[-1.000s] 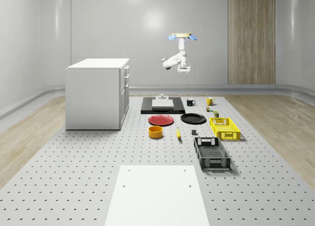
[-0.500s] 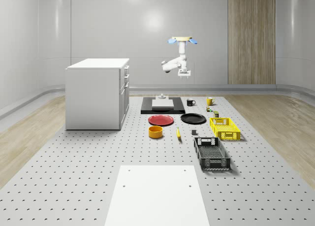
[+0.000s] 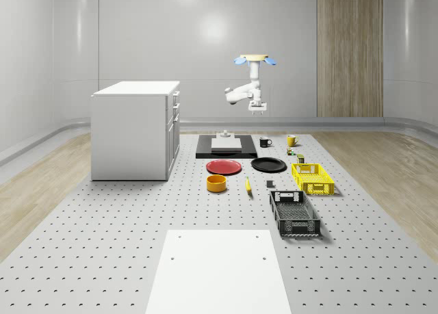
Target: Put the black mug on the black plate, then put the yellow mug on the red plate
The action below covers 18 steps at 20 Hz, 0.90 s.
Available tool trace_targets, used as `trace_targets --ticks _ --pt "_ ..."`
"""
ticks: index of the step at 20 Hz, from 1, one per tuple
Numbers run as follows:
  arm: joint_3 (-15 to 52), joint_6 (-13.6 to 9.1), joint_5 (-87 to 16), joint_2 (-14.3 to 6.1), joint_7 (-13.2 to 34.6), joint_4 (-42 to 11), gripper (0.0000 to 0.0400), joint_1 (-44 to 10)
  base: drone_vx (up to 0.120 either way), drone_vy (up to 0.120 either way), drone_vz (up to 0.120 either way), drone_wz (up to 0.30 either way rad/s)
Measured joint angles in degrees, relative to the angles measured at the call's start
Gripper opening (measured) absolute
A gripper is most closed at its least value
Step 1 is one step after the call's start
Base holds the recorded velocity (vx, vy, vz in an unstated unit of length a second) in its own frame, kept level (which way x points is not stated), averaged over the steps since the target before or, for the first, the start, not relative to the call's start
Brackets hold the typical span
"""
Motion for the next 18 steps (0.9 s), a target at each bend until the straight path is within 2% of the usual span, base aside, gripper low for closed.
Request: trace_targets --ticks 2,16,18 --pt "0.1 0.5 0.3 -0.5 0.2 0.0 0.04 -0.2 0.1 0.0 -0.1 0.0" --pt "1.0 3.6 1.9 -3.9 1.1 0.2 0.04 -1.1 0.0 0.0 -0.12 0.0" --pt "1.1 4.0 2.1 -4.3 1.2 0.3 0.04 -1.3 0.1 0.0 -0.12 0.0"
